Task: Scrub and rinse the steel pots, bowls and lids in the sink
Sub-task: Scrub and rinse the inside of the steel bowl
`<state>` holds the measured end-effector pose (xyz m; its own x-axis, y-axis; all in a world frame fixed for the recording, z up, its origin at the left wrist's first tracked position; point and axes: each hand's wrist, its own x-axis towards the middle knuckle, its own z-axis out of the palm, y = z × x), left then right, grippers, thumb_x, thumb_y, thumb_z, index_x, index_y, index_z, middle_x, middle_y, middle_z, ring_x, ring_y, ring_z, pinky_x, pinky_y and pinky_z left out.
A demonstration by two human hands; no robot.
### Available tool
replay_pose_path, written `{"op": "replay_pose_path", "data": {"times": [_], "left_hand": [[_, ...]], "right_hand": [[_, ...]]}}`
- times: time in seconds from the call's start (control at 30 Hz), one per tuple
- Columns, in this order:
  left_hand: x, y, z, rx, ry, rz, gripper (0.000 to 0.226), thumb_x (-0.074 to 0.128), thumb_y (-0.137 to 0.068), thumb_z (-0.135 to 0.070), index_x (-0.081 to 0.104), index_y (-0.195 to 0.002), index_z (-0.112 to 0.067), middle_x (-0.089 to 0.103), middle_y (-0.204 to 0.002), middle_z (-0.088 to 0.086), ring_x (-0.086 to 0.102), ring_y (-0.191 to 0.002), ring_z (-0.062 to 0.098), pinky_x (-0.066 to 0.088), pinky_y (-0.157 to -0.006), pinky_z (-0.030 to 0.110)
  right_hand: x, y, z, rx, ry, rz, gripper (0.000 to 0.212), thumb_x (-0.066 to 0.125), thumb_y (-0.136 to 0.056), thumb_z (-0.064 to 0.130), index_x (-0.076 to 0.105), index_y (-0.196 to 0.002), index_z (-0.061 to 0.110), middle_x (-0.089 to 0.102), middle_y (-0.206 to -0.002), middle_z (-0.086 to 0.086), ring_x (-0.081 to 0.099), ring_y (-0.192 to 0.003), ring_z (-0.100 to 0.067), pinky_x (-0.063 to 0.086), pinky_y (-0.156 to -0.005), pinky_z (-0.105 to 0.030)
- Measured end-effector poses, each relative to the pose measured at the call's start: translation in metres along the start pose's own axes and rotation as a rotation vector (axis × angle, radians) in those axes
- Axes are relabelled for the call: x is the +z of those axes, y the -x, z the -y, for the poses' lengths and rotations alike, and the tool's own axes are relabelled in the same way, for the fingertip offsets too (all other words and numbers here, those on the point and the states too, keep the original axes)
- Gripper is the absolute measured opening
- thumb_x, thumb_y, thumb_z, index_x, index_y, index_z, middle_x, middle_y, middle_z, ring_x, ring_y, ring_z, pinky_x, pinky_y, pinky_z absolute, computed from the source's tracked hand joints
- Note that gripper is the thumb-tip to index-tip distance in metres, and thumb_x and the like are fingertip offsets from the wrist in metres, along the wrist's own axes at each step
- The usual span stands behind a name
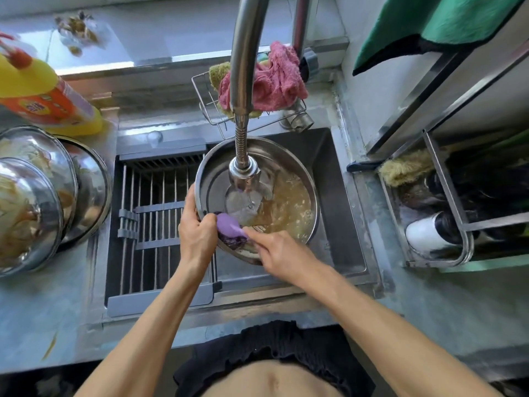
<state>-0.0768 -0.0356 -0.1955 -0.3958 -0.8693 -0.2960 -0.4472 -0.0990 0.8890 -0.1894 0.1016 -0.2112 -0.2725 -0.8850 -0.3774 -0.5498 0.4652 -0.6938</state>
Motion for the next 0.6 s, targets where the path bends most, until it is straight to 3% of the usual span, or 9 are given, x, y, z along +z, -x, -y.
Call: {"op": "replay_pose_path", "data": {"times": [0.1, 0.27, 0.37, 0.5, 0.6], "left_hand": [[0.000, 0.007, -0.001, 0.028, 0.019, 0.004, 0.073, 0.048, -0.079, -0.006, 0.048, -0.145, -0.036, 0.069, -0.118, 0.001, 0.064, -0.101, 0.012, 0.056, -0.095, 0.046], [0.001, 0.003, -0.002, 0.025, 0.016, -0.007, 0.076, 0.047, -0.082, -0.006, 0.042, -0.150, -0.039, 0.063, -0.136, -0.004, 0.060, -0.122, 0.014, 0.049, -0.107, 0.047], [-0.003, 0.000, -0.003, 0.035, 0.011, -0.001, 0.075, 0.047, -0.083, -0.005, 0.043, -0.149, -0.041, 0.067, -0.129, -0.008, 0.064, -0.115, 0.012, 0.054, -0.100, 0.047], [-0.007, -0.006, -0.002, 0.040, 0.037, -0.008, 0.074, 0.047, -0.087, 0.004, 0.044, -0.149, -0.037, 0.068, -0.124, -0.007, 0.066, -0.106, 0.011, 0.056, -0.096, 0.046], [-0.008, -0.005, -0.004, 0.027, 0.075, -0.017, 0.074, 0.046, -0.087, 0.008, 0.048, -0.145, -0.037, 0.068, -0.120, -0.011, 0.066, -0.108, 0.008, 0.056, -0.095, 0.036]], "right_hand": [[-0.019, -0.007, -0.032, 0.176, 0.095, -0.051, 0.050, 0.043, -0.102, 0.016, 0.041, -0.146, 0.038, 0.069, -0.092, -0.012, 0.064, -0.069, -0.028, 0.056, -0.063, -0.041], [0.002, 0.003, -0.010, -0.031, -0.016, 0.000, 0.050, 0.045, -0.101, 0.014, 0.040, -0.146, 0.036, 0.071, -0.084, -0.008, 0.063, -0.056, -0.022, 0.054, -0.050, -0.035], [-0.013, -0.010, -0.030, 0.042, 0.039, -0.095, 0.051, 0.044, -0.101, 0.014, 0.041, -0.147, 0.037, 0.069, -0.074, -0.006, 0.061, -0.051, -0.021, 0.050, -0.046, -0.031], [0.002, 0.003, -0.008, -0.107, -0.028, 0.027, 0.054, 0.044, -0.101, 0.011, 0.030, -0.147, 0.037, 0.067, -0.072, -0.005, 0.061, -0.049, -0.020, 0.053, -0.047, -0.033], [-0.017, -0.009, -0.029, 0.012, 0.089, -0.026, 0.052, 0.043, -0.102, 0.014, 0.035, -0.149, 0.035, 0.069, -0.080, -0.009, 0.064, -0.059, -0.021, 0.057, -0.056, -0.036]]}}
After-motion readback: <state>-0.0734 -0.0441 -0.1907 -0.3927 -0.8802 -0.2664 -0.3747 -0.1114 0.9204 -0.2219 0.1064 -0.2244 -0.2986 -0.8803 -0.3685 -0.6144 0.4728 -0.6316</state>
